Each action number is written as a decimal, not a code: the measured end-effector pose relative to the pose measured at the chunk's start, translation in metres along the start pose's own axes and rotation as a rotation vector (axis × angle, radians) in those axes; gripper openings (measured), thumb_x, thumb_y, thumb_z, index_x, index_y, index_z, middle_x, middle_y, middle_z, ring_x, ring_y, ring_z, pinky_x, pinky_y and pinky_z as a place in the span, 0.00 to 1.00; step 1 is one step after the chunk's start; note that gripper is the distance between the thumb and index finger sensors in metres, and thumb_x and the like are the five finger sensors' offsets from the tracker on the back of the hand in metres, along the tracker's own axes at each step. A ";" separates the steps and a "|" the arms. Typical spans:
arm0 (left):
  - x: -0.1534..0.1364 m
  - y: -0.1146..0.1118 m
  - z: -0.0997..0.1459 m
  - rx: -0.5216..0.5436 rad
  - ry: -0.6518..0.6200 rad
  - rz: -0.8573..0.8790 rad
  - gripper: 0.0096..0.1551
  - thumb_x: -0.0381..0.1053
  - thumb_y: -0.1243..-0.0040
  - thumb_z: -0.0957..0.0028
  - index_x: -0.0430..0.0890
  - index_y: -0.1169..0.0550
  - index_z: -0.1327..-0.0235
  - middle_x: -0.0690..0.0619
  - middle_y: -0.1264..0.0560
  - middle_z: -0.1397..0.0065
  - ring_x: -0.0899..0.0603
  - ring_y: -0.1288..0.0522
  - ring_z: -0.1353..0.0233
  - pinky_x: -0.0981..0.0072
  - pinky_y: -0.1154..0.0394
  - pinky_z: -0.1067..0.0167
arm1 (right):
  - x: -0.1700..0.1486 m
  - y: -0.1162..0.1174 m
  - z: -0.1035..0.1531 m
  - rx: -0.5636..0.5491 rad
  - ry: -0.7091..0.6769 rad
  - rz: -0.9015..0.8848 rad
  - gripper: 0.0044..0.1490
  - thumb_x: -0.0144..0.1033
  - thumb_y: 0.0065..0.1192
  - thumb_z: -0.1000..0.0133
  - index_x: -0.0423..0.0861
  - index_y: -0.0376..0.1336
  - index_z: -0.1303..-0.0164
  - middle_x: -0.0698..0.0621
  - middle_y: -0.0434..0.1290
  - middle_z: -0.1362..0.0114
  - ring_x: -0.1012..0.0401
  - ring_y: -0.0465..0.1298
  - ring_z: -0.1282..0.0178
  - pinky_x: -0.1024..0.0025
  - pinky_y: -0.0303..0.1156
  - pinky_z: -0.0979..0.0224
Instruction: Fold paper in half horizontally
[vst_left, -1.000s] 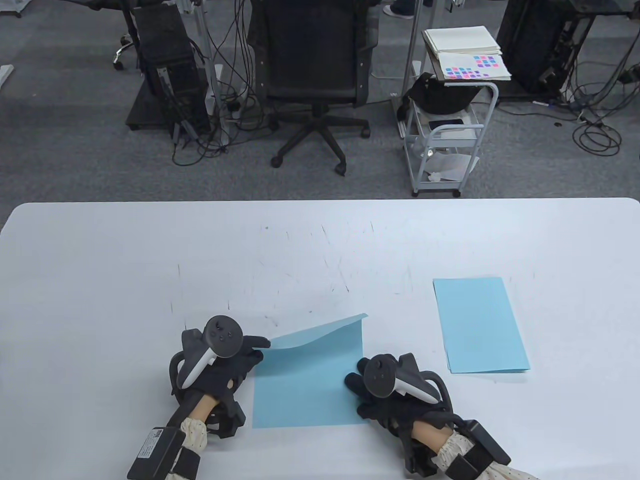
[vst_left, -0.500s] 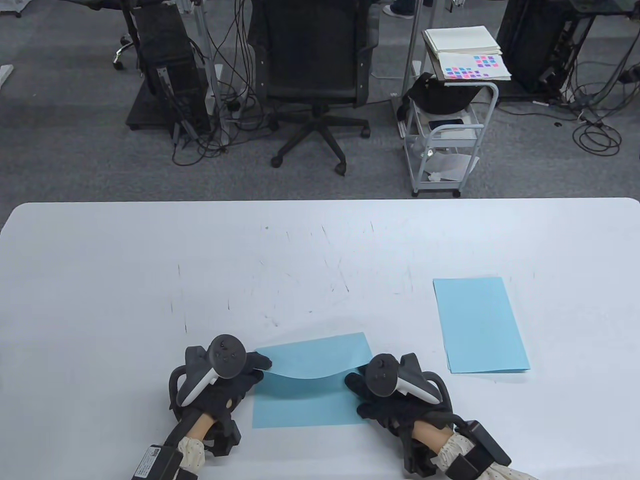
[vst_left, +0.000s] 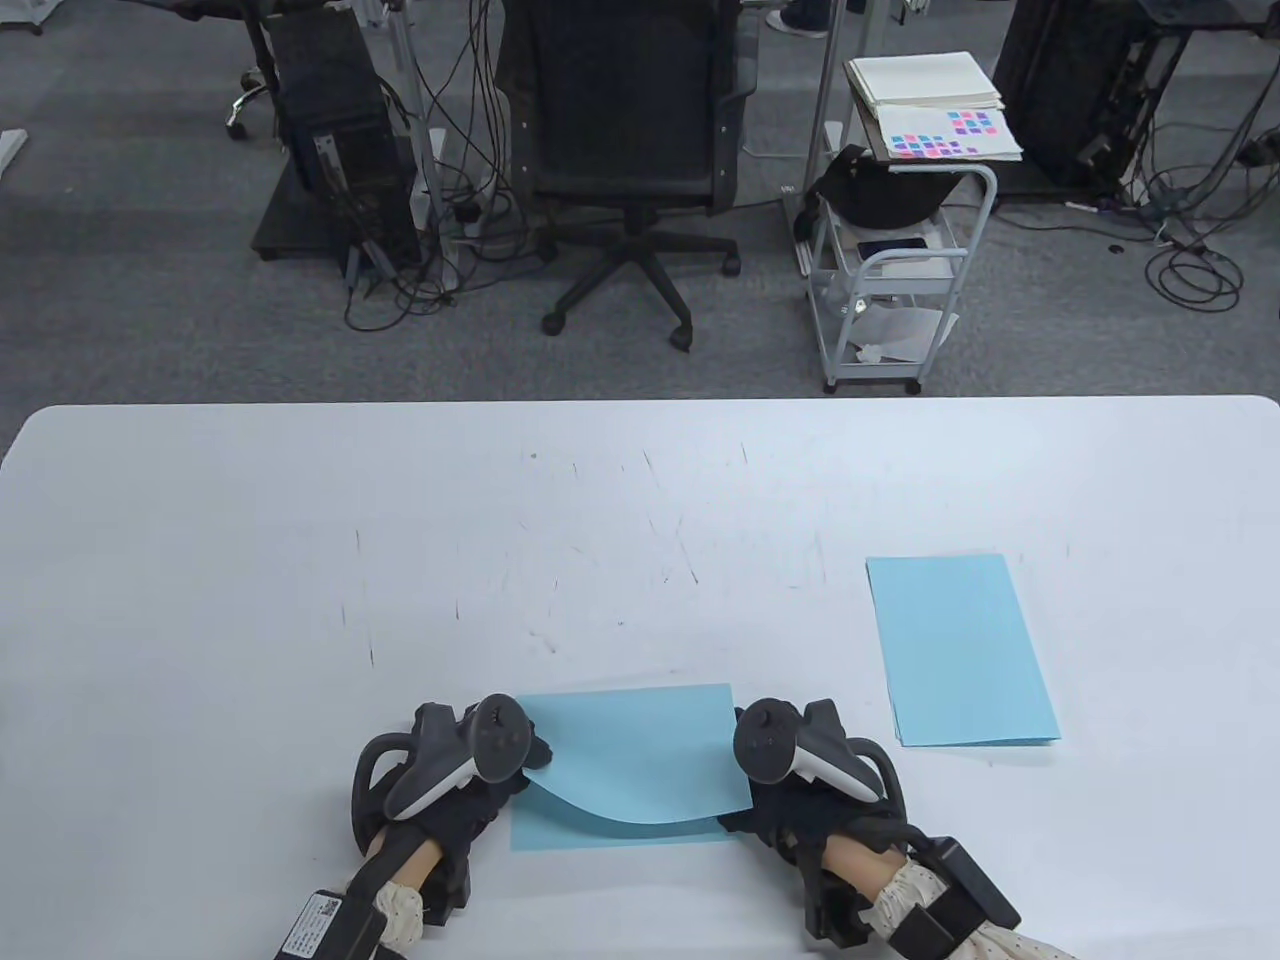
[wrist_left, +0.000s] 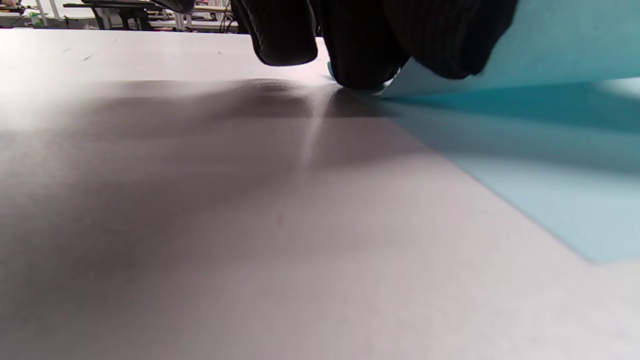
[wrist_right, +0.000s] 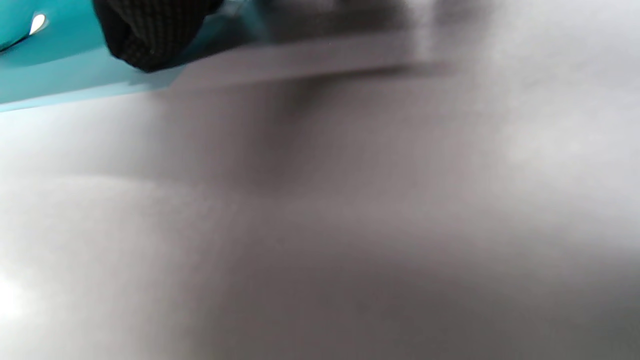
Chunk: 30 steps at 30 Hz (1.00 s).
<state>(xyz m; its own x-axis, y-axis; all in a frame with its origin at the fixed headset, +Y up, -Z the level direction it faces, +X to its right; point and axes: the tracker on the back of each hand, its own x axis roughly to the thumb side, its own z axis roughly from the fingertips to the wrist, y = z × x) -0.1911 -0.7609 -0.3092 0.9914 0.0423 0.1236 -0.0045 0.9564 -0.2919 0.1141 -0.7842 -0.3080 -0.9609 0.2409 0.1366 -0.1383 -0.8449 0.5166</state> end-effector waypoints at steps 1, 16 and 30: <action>0.001 0.000 0.000 -0.004 -0.002 -0.006 0.24 0.58 0.37 0.56 0.75 0.22 0.45 0.75 0.28 0.24 0.53 0.33 0.17 0.41 0.44 0.17 | -0.001 0.000 0.000 0.002 0.000 -0.003 0.42 0.50 0.58 0.47 0.73 0.44 0.25 0.67 0.34 0.13 0.50 0.27 0.15 0.36 0.26 0.21; 0.024 -0.014 0.001 -0.083 0.029 -0.199 0.49 0.72 0.43 0.65 0.73 0.45 0.27 0.69 0.43 0.16 0.49 0.43 0.13 0.41 0.48 0.16 | -0.002 0.000 -0.002 0.011 -0.008 -0.013 0.42 0.50 0.58 0.47 0.73 0.44 0.25 0.67 0.33 0.13 0.50 0.27 0.15 0.36 0.26 0.21; 0.003 -0.021 -0.002 -0.182 0.066 -0.160 0.44 0.73 0.47 0.68 0.83 0.47 0.35 0.76 0.54 0.16 0.51 0.53 0.11 0.42 0.51 0.15 | -0.002 -0.001 -0.002 0.023 -0.005 -0.025 0.42 0.49 0.57 0.47 0.74 0.44 0.25 0.65 0.32 0.13 0.50 0.26 0.15 0.36 0.25 0.21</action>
<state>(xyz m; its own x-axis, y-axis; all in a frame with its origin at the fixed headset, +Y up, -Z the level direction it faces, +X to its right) -0.1881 -0.7816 -0.3051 0.9841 -0.1302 0.1211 0.1708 0.8815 -0.4403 0.1162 -0.7850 -0.3101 -0.9561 0.2639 0.1277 -0.1565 -0.8277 0.5388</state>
